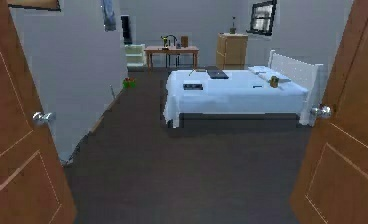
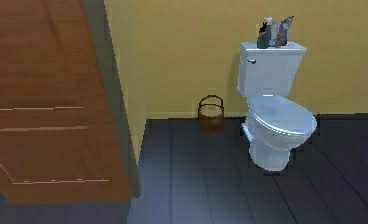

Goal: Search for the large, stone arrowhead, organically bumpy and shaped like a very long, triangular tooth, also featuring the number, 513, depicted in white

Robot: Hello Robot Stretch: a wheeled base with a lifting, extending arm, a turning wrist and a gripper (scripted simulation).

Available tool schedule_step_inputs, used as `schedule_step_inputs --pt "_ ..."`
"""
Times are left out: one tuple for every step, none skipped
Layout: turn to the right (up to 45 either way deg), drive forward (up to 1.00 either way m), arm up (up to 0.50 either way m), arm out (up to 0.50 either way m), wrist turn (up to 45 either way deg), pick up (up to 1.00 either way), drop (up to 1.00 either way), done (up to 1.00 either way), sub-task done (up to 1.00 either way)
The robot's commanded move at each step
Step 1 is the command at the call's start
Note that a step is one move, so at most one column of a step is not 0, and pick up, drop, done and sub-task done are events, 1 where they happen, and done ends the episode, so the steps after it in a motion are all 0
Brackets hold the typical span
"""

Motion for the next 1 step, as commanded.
schedule_step_inputs --pt "0.0 1.00 0.00 0.00 0.0 0.00 0.00 0.00 0.00"
